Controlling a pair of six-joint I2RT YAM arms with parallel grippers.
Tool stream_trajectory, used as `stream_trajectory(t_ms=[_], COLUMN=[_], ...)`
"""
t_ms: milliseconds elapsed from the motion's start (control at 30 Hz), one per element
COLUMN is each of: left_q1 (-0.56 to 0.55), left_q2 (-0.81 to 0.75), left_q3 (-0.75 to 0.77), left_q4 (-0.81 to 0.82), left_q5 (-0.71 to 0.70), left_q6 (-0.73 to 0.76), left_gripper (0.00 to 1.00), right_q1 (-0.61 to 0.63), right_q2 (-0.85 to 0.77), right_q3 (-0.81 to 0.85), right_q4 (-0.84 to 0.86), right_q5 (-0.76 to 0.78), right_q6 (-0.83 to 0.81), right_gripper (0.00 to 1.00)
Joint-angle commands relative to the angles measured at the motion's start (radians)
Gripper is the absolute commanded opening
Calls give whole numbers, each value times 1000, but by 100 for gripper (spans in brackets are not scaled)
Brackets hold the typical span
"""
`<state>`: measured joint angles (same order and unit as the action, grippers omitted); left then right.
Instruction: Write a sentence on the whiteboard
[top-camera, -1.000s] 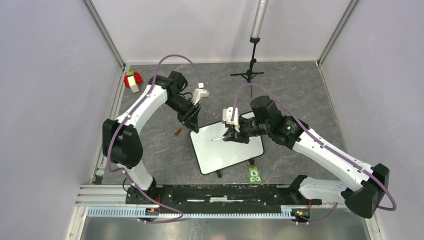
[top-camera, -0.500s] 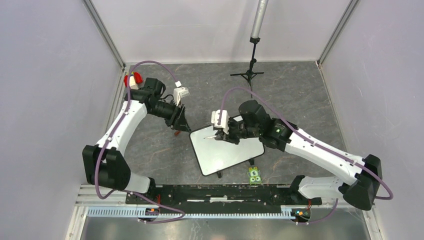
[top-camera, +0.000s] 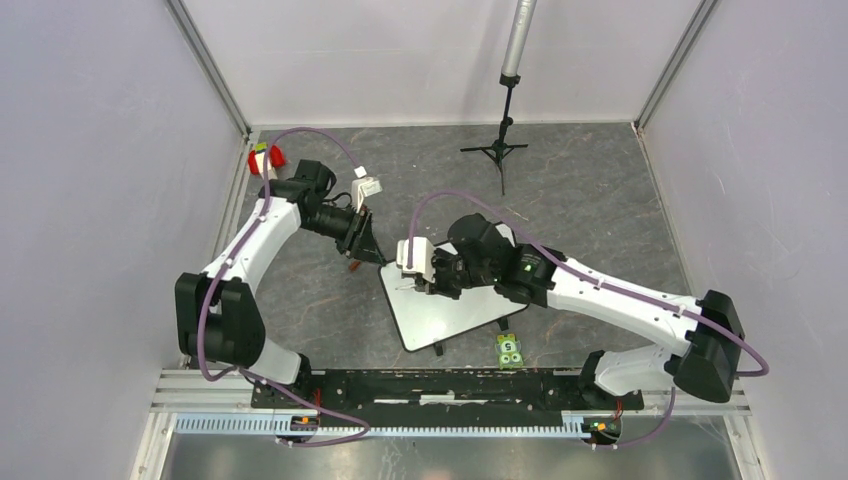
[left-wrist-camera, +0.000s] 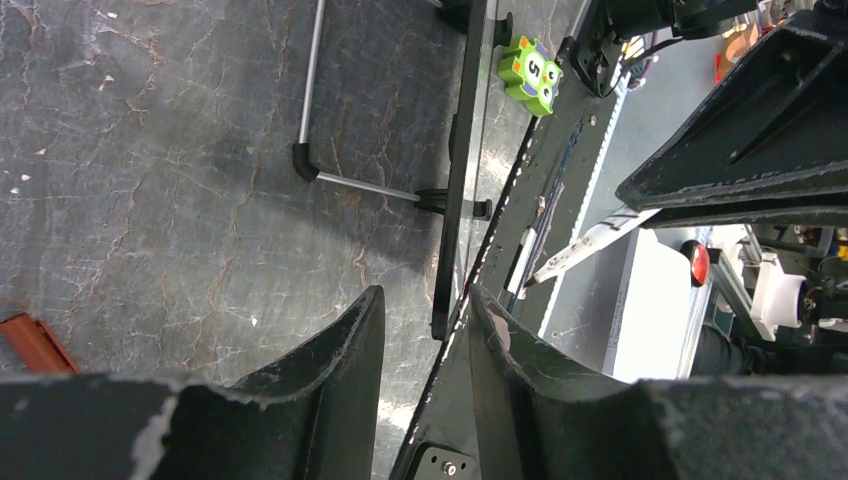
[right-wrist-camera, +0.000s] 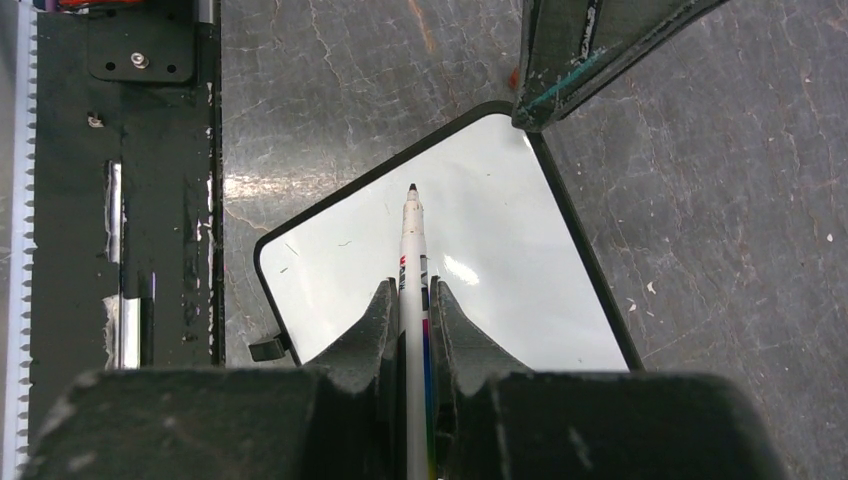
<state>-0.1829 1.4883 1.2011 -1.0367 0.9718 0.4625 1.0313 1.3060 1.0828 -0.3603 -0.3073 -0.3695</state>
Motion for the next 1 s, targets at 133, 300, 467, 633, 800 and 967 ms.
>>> stream_trajectory(t_ms=[133,300,467,633,800,967], left_q1=[-20,-27,-29,-29,-30,-30], left_q2=[15,26,33,34,33,33], left_q3=[-8,-6,0,1,-1,0], left_q4=[24,7,2,3,2,3], left_q5=[50,50,53,51,48,47], left_q6=[6,29,33,35,39,45], left_gripper=[41,35,24,14,8,5], right_q1=[30,34,38,45,53,53], right_q2=[44,61,72,79,89,95], right_q3=[75,91,91,89,79,75], right_q4=[47,42,40,38,34,35], right_q5=[77,83,79,73,71,83], right_q6=[-7,-6,-5,-8,-17,-22], right_gripper=[0,0,0,0,0,0])
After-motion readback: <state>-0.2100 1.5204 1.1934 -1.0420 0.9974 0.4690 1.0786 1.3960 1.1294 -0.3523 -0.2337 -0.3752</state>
